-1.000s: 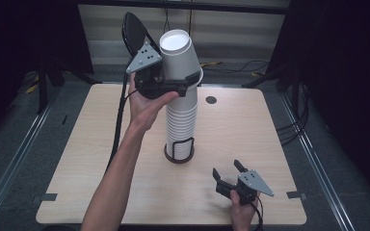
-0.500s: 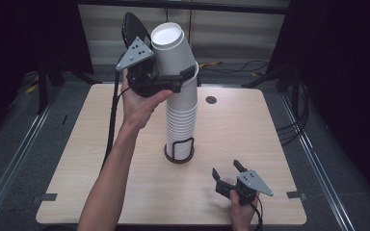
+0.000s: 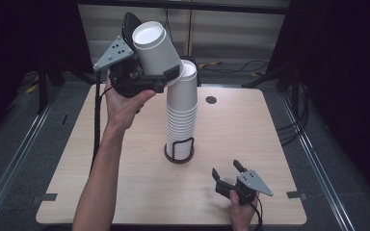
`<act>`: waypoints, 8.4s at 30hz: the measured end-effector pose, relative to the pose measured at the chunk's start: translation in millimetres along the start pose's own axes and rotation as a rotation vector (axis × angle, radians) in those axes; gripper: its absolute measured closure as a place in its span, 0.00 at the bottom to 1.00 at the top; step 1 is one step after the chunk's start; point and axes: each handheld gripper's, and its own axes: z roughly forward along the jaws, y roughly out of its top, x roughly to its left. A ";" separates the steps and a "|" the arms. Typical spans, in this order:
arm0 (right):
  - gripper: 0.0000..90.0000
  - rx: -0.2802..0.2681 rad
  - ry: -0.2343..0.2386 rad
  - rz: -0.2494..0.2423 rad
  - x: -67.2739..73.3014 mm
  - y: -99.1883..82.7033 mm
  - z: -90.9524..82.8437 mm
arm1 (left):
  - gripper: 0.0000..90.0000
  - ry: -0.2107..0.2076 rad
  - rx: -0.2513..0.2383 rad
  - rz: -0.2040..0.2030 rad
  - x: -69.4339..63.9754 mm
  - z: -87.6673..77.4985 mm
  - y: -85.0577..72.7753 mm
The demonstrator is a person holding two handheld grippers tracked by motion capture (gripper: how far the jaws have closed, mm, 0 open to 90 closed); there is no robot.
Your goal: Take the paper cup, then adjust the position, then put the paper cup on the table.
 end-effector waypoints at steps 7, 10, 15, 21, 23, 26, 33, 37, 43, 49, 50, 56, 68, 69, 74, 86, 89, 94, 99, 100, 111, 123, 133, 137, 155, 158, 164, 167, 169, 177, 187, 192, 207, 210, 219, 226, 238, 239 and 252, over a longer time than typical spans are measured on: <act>0.18 0.001 0.000 -0.003 0.1 0.0 0.6 | 0.16 0.011 -0.016 -0.015 11.0 -16.6 -2.1; 0.18 0.003 -0.001 -0.002 0.3 0.1 0.5 | 0.16 0.030 -0.006 0.001 11.6 -21.6 -2.4; 0.18 0.000 -0.004 -0.004 0.5 0.0 0.5 | 0.16 0.051 -0.005 -0.010 16.0 -32.4 -6.8; 0.18 -0.001 -0.004 -0.002 0.5 -0.1 0.2 | 0.16 0.068 0.017 -0.018 20.5 -36.4 -17.2; 0.18 -0.004 -0.004 0.000 0.5 -0.2 0.2 | 0.16 0.071 0.026 -0.025 22.0 -37.5 -22.6; 0.18 -0.005 -0.005 -0.001 0.5 -0.2 0.2 | 0.16 0.080 0.060 -0.019 22.6 -37.1 -33.7; 0.18 -0.004 -0.002 0.002 0.1 -0.1 -0.3 | 0.16 0.084 0.097 -0.026 22.6 -38.5 -51.3; 0.18 -0.005 -0.003 0.003 0.0 -0.2 -0.4 | 0.16 0.091 0.121 -0.026 23.1 -40.8 -60.7; 0.18 -0.006 -0.004 0.003 0.1 -0.2 -0.6 | 0.16 0.083 0.144 -0.040 21.3 -44.8 -76.6; 0.18 -0.007 -0.005 0.003 0.1 -0.3 -0.6 | 0.15 0.089 0.164 -0.067 15.9 -44.3 -98.8; 0.18 -0.008 -0.006 0.004 0.1 -0.3 -0.7 | 0.15 0.089 0.168 -0.069 15.0 -44.1 -102.7; 0.18 -0.008 -0.006 0.001 0.1 -0.3 -0.6 | 0.15 0.069 0.188 -0.093 10.0 -46.8 -123.0; 0.17 0.008 0.021 -0.014 3.6 0.3 1.5 | 0.15 0.060 0.229 -0.102 -1.5 -55.3 -143.8; 0.17 0.017 0.028 -0.021 4.5 0.7 2.3 | 0.15 0.058 0.235 -0.098 -4.7 -55.5 -148.2; 0.16 0.024 0.039 -0.030 8.1 1.0 3.3 | 0.15 0.046 0.249 -0.103 -12.9 -53.9 -159.0; 0.19 0.055 0.113 -0.053 38.5 2.1 9.2 | 0.15 0.000 0.313 -0.151 -30.7 -52.2 -186.0; 0.22 0.060 0.124 -0.066 45.2 2.3 10.6 | 0.15 -0.017 0.326 -0.166 -35.6 -51.3 -193.5; 0.31 0.051 0.178 -0.073 53.7 1.5 11.7 | 0.15 -0.031 0.339 -0.213 -40.6 -53.0 -198.5; 0.34 0.038 0.216 -0.072 58.6 1.2 12.0 | 0.15 -0.062 0.327 -0.290 -43.8 -55.4 -205.2; 0.35 0.035 0.225 -0.071 59.6 1.1 12.0 | 0.15 -0.066 0.324 -0.313 -44.2 -55.2 -207.2; 0.42 -0.014 0.303 -0.084 72.7 1.9 13.5 | 0.15 -0.105 0.372 -0.387 -60.7 -45.9 -227.6; 0.48 -0.093 0.346 -0.080 81.8 4.1 13.3 | 0.15 -0.143 0.379 -0.535 -63.8 -42.4 -235.7; 0.52 -0.164 0.339 -0.099 86.0 6.5 14.3 | 0.15 -0.214 0.373 -0.691 -63.0 -41.6 -239.7; 0.54 -0.184 0.334 -0.101 85.9 7.6 16.2 | 0.15 -0.227 0.368 -0.743 -66.0 -40.0 -241.5; 0.69 -0.287 0.293 -0.111 88.5 16.9 27.3 | 0.15 -0.270 0.364 -0.820 -84.9 -36.7 -242.7; 0.74 -0.298 0.287 -0.118 89.7 16.7 30.3 | 0.14 -0.286 0.372 -0.807 -87.2 -35.6 -243.1; 0.89 -0.314 0.252 -0.134 88.4 15.6 29.5 | 0.13 -0.307 0.352 -0.807 -86.0 -34.4 -245.3; 0.92 -0.311 0.256 -0.132 86.8 14.5 28.4 | 0.11 -0.312 0.347 -0.799 -84.0 -34.1 -244.6; 0.93 -0.301 0.255 -0.129 86.5 14.6 27.3 | 0.10 -0.309 0.341 -0.801 -83.7 -33.7 -244.6; 0.95 -0.278 0.265 -0.126 86.4 14.0 26.5 | 0.09 -0.283 0.320 -0.789 -76.3 -32.6 -243.7; 0.96 -0.235 0.301 -0.107 86.4 12.3 22.7 | 0.08 -0.219 0.273 -0.724 -61.4 -32.9 -238.7; 0.96 -0.209 0.314 -0.100 86.6 12.1 22.2 | 0.09 -0.198 0.246 -0.708 -53.3 -35.3 -238.7; 0.96 -0.118 0.342 -0.080 80.6 8.8 15.8 | 0.17 -0.126 0.179 -0.616 -37.7 -42.3 -238.0; 0.96 -0.105 0.338 -0.074 77.3 7.8 14.0 | 0.17 -0.042 0.179 -0.566 -33.0 -48.1 -234.7; 0.96 -0.036 0.318 -0.070 66.2 9.6 14.2 | 0.17 0.009 0.200 -0.455 -32.8 -54.1 -238.1; 0.96 0.018 0.325 -0.067 63.4 11.3 16.8 | 0.17 0.007 0.175 -0.372 -38.3 -56.9 -235.2; 0.96 0.118 0.343 -0.066 56.8 14.3 19.3 | 0.17 -0.001 0.224 -0.195 -54.4 -58.5 -234.1; 0.96 0.124 0.347 -0.067 56.0 15.2 19.0 | 0.17 -0.006 0.226 -0.179 -54.6 -58.7 -234.0; 0.96 0.198 0.370 -0.066 43.7 24.9 20.1 | 0.19 -0.078 0.282 -0.044 -60.8 -61.3 -234.7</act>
